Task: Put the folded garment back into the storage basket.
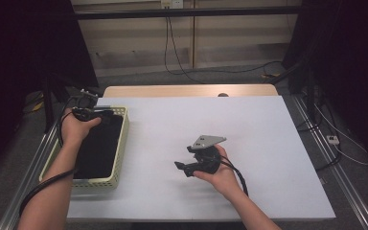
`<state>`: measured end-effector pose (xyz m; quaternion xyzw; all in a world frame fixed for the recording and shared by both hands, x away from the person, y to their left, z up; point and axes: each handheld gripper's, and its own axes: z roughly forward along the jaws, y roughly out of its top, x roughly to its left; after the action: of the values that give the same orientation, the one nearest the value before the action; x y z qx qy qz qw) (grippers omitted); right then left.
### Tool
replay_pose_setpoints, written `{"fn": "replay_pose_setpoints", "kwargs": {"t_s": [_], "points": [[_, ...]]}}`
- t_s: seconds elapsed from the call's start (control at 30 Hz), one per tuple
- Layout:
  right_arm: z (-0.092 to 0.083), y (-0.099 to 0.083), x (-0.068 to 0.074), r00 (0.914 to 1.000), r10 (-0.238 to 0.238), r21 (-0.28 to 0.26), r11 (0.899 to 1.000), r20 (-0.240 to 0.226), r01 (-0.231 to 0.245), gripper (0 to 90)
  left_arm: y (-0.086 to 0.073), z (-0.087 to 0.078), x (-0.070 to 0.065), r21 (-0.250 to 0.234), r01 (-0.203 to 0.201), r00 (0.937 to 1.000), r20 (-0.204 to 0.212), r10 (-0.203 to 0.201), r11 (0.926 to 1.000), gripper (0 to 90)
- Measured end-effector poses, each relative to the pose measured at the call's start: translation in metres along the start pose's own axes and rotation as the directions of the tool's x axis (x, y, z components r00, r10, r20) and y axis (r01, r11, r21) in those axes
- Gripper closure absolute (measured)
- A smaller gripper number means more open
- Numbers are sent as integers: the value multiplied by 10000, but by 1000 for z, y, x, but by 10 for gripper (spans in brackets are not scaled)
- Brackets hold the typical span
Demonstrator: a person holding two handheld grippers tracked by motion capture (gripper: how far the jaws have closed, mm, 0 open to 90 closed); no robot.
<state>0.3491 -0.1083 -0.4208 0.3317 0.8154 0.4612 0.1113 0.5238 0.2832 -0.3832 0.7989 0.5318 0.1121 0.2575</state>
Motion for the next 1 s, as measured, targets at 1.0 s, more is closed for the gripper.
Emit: {"fn": "replay_pose_setpoints", "kwargs": {"t_s": [1.0], "points": [[-8,-11,-4,9989,397,-229,9989,-262,-403,285,-9,49,-23,692,73,9970,770,-127,9976,897]]}}
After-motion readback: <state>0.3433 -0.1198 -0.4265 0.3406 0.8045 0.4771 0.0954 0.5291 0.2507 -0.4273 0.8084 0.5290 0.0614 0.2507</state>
